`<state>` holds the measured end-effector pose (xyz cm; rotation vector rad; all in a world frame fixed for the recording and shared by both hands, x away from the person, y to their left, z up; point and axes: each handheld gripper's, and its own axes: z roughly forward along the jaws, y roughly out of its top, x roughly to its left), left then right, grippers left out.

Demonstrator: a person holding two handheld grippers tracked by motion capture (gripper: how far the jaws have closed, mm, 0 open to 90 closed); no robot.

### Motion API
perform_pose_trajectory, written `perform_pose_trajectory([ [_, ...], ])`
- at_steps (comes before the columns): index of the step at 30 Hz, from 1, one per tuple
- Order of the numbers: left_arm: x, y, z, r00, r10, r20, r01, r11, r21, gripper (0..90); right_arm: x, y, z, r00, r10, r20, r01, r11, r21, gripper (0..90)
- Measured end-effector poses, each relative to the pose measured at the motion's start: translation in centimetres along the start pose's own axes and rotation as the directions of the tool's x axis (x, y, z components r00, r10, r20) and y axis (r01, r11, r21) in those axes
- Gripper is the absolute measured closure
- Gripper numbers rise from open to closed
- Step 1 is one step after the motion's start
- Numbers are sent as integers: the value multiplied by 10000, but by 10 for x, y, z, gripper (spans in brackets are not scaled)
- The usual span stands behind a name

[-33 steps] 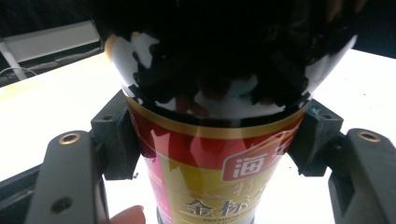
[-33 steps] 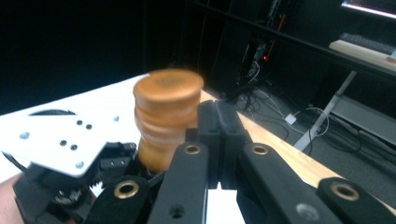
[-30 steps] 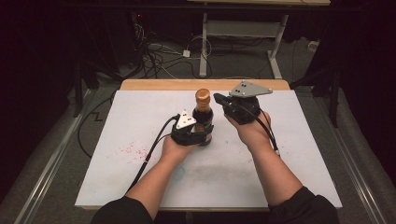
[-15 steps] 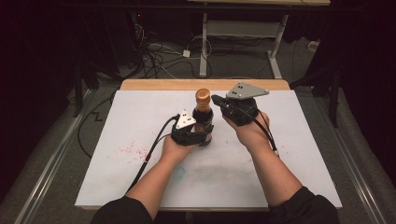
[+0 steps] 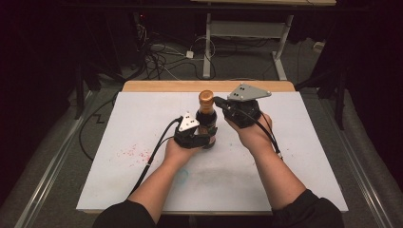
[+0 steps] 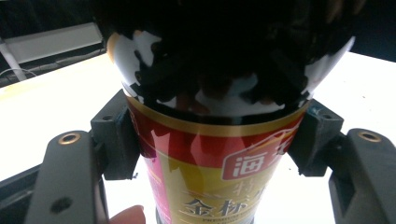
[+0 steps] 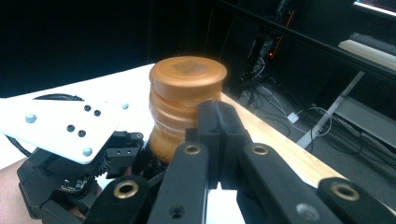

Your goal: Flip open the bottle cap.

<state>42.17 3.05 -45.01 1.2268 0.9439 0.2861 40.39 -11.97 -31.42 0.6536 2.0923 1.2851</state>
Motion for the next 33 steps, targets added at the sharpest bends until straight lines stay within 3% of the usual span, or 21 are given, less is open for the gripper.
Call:
perform_pose_trajectory([
  [33,0,0,0,10000,-52,-27,52,10000,10,291,1,6,0,10000,-1,71,1,10000,-25,900],
])
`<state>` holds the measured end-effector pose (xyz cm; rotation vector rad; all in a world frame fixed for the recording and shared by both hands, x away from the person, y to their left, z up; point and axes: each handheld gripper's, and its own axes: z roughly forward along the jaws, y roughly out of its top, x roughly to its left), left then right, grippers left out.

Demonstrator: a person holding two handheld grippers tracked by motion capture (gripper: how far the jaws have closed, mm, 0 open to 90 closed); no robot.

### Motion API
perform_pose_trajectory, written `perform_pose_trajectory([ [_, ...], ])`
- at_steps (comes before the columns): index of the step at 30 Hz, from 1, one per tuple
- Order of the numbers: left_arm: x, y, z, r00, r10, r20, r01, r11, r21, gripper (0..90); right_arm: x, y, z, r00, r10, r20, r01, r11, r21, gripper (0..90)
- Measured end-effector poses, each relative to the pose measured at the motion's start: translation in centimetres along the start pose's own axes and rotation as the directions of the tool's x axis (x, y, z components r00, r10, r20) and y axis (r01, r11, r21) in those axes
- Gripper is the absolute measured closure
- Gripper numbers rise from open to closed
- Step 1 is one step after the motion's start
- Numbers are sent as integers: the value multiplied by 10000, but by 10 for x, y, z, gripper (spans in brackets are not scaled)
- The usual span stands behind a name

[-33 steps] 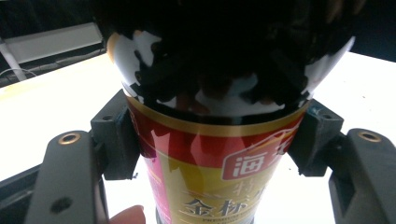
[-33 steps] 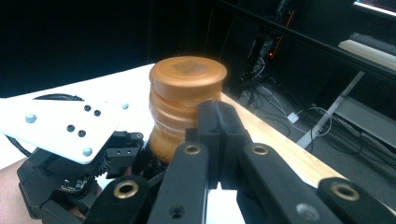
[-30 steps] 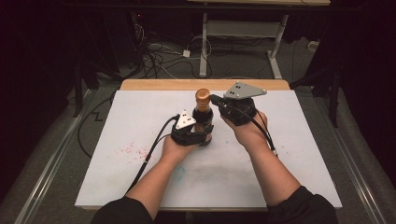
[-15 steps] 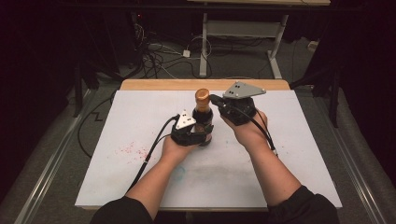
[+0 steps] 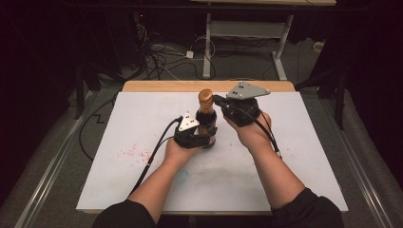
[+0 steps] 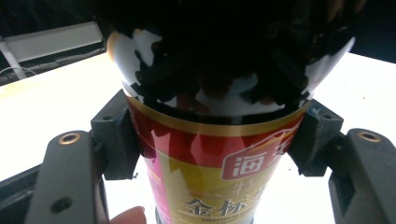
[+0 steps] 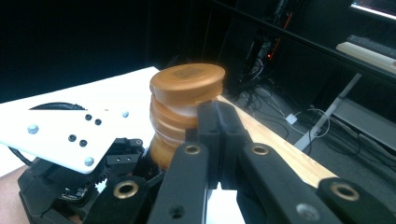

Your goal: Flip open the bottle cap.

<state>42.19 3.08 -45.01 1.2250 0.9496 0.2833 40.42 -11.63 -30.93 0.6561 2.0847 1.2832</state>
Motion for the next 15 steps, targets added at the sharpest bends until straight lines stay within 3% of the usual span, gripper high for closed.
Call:
perform_pose_trajectory([
  [15,0,-1,-1,10000,-1,23,1,10000,-36,290,0,3,-1,9998,211,-42,-212,9997,-118,900],
])
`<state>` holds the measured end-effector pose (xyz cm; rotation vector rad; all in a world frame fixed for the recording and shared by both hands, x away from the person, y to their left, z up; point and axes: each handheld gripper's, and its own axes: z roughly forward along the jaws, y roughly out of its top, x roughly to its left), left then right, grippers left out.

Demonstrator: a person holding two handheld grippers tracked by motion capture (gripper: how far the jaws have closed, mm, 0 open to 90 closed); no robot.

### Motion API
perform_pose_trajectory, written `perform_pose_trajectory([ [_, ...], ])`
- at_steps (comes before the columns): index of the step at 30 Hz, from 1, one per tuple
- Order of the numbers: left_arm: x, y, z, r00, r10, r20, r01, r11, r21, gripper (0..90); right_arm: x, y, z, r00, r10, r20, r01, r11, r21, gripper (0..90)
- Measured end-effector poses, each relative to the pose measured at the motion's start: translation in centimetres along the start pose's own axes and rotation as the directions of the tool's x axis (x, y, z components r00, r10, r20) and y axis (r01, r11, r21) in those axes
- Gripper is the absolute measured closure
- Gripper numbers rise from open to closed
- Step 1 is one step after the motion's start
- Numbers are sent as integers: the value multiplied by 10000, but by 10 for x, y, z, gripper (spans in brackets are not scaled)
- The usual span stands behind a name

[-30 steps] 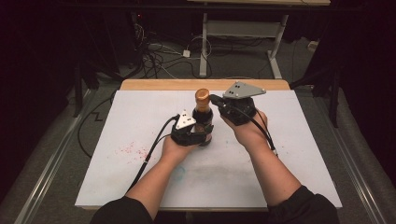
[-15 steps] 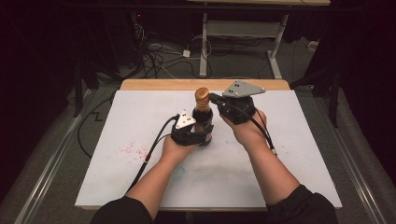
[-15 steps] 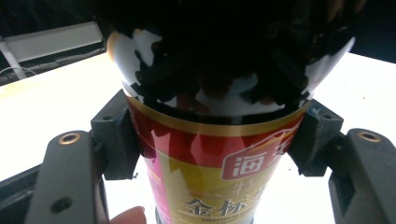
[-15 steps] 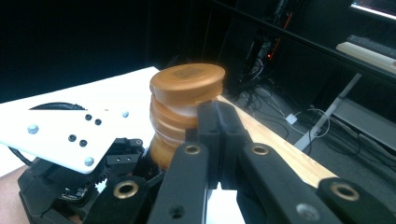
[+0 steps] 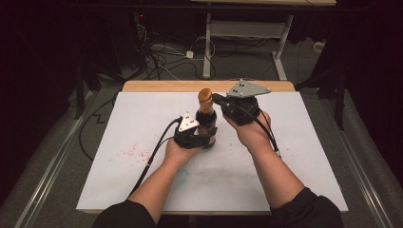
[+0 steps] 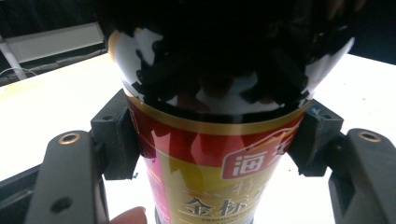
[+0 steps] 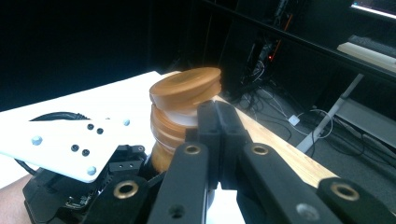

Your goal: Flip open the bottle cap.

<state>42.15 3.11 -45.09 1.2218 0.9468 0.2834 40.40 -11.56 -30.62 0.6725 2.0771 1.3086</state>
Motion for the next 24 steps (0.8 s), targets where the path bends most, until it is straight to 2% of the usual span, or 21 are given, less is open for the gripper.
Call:
perform_pose_trajectory([
  [19,-1,1,0,10000,-53,-63,53,10000,15,290,3,6,-2,9999,-116,62,116,9999,-121,900],
  [22,-1,0,0,10000,-31,-67,31,10000,11,290,2,10,-6,10000,12,82,-9,9992,-396,900],
  [24,-1,1,0,9999,-78,-77,78,10000,17,290,4,14,-6,9996,-232,178,237,9993,-288,900],
])
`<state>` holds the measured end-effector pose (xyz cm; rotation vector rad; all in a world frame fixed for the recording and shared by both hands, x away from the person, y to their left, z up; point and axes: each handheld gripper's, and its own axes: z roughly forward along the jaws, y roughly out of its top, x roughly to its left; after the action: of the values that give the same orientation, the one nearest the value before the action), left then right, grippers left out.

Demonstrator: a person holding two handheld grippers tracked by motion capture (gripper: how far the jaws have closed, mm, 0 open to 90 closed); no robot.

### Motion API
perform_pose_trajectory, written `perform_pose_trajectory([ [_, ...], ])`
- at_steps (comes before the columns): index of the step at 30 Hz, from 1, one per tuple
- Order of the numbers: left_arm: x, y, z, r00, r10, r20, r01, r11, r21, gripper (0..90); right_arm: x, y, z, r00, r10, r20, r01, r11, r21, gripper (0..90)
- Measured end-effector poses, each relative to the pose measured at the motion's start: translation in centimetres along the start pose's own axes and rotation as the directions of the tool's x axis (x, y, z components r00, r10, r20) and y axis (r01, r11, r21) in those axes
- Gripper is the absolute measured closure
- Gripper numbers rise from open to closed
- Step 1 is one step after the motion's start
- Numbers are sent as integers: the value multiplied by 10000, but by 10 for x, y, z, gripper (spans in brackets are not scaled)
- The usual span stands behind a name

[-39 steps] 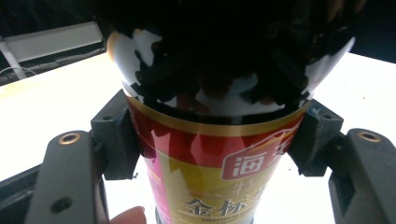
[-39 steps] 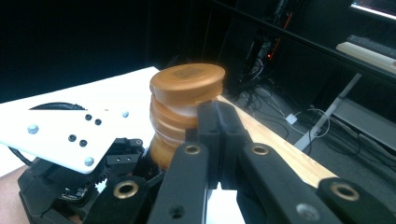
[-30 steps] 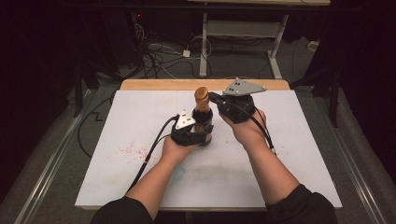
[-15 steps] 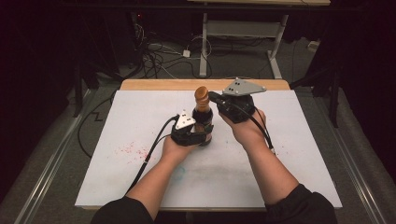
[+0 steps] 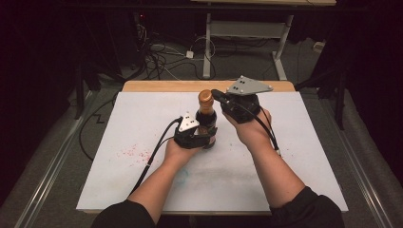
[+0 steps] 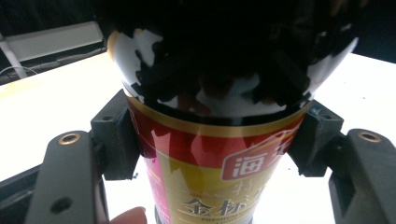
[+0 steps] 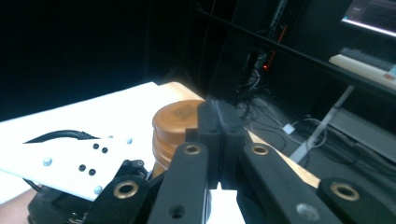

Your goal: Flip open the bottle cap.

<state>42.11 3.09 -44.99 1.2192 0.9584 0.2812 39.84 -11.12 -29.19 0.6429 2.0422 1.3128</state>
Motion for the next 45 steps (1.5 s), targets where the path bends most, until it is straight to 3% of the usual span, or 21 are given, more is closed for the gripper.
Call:
perform_pose_trajectory([
  [11,0,-1,1,10000,1,-1,-1,10000,-70,290,-1,0,1,10000,76,-39,-76,10000,-8,900],
  [19,0,-1,0,10000,-12,48,13,9999,-102,290,-11,-25,1,10000,-23,51,19,9967,813,900],
  [26,1,-1,0,10000,-18,40,19,10000,-77,291,-1,-14,6,9988,-481,-12,480,9955,812,900],
  [30,1,-1,0,10000,42,36,-42,10000,-32,292,-1,-11,7,9998,-216,-20,217,9980,593,900],
  [41,1,-2,0,10000,12,61,-12,9999,-133,291,5,2,7,9987,-508,89,504,9980,391,900],
  [45,0,-2,0,10000,8,61,-7,9998,-196,291,12,12,10,9979,-618,-175,621,9979,162,900],
])
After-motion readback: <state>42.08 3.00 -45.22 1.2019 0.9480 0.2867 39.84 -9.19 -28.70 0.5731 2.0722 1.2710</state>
